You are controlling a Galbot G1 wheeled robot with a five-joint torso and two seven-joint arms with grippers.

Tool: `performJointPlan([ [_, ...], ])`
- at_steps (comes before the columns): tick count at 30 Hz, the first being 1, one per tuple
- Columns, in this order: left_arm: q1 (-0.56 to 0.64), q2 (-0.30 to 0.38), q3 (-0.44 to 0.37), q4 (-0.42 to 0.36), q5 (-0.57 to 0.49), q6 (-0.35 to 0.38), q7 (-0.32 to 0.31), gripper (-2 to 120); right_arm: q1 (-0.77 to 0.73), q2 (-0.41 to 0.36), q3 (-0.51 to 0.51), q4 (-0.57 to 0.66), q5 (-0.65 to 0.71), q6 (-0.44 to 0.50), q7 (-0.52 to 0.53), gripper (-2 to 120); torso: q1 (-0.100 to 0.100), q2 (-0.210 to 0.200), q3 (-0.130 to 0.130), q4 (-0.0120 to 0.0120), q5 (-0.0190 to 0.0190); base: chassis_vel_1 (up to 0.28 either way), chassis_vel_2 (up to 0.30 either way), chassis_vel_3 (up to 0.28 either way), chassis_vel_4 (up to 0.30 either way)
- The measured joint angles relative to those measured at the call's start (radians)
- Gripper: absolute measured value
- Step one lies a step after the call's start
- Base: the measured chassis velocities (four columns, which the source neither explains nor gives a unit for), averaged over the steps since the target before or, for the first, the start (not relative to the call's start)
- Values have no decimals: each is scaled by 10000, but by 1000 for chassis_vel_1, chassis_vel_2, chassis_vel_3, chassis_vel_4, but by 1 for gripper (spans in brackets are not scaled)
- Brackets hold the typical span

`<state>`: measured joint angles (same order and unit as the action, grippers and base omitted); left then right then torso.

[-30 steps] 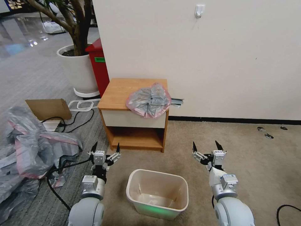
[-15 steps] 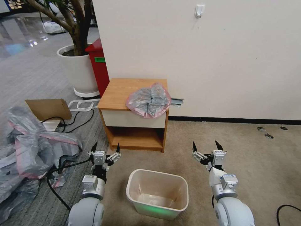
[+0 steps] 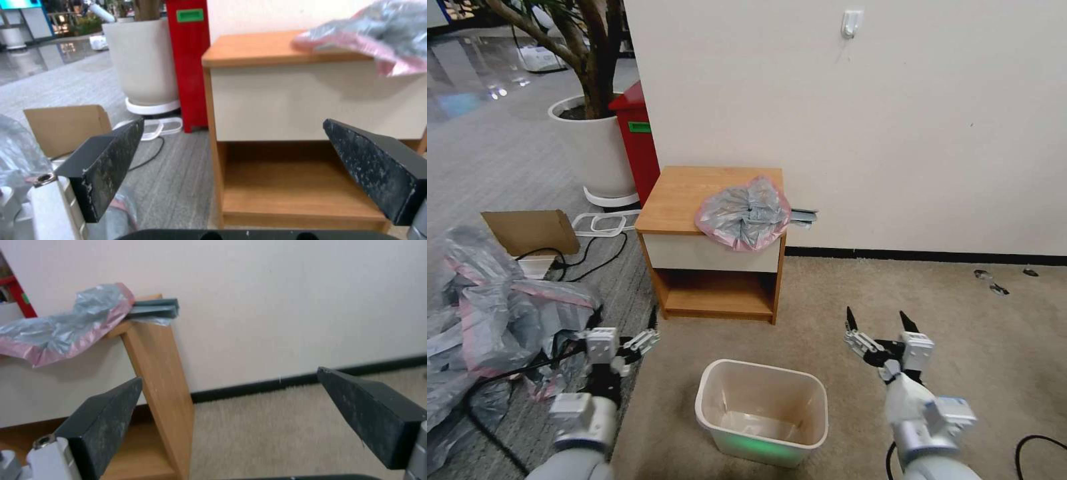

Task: Pick up the garbage bag from the table and place it over the trash can.

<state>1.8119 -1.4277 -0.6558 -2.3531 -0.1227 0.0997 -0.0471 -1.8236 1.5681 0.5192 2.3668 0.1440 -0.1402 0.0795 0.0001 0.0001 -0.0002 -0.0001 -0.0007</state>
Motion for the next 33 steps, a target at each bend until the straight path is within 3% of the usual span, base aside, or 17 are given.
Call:
performJointPlan([
  [2,604,166,-249,-814,-280,222,-116,100,196,-190,82,-83,340,-156,36,100,-1,0,0,3,7,0,0,0,0],
  [6,1294,360,-531,-1506,-606,480,-247,100,530,-286,102,-356,425,-227,39,100,-1,1,0,1,10,0,0,0,0],
  [10,1788,643,-904,-1571,-1014,762,-262,100,1012,-425,76,-702,656,-214,21,100,-1,1,0,3,6,0,0,0,0],
  [12,2015,1054,-1214,-1571,-1350,944,-161,100,1721,-604,82,-1165,1395,-196,28,100,-1,0,1,1,5,0,0,0,0],
  [19,2038,1152,-1263,-1552,-1395,969,-130,100,3127,-814,153,-2094,3405,-278,73,100,-1,0,2,1,7,0,0,0,0],
  [22,2018,1173,-1265,-1525,-1392,969,-121,100,4897,-895,85,-3382,6827,-617,577,100,-1,0,2,1,9,0,0,0,0],
  [23,2018,1173,-1265,-1525,-1392,969,-121,100,4897,-895,85,-3382,6827,-617,577,100,-1,0,2,1,9,0,0,0,0],
  [26,2022,1179,-1266,-1512,-1388,946,-119,100,5874,-897,3,-4116,8969,-763,1114,100,0,-1,2,1,6,0,0,0,0],
  [27,2022,1179,-1266,-1512,-1388,946,-119,100,5874,-897,3,-4116,8969,-763,1114,100,0,-1,2,1,6,0,0,0,0],
  [30,2412,1088,-1333,-1500,-1415,637,-116,100,7033,-862,-107,-4928,11541,-869,1869,100,-1,-1,3,3,8,0,0,0,0],
  [33,2456,1077,-1340,-1496,-1416,585,-113,100,7633,-766,-131,-5371,12437,-875,2148,100,-1,-1,3,1,5,0,0,0,0],
])
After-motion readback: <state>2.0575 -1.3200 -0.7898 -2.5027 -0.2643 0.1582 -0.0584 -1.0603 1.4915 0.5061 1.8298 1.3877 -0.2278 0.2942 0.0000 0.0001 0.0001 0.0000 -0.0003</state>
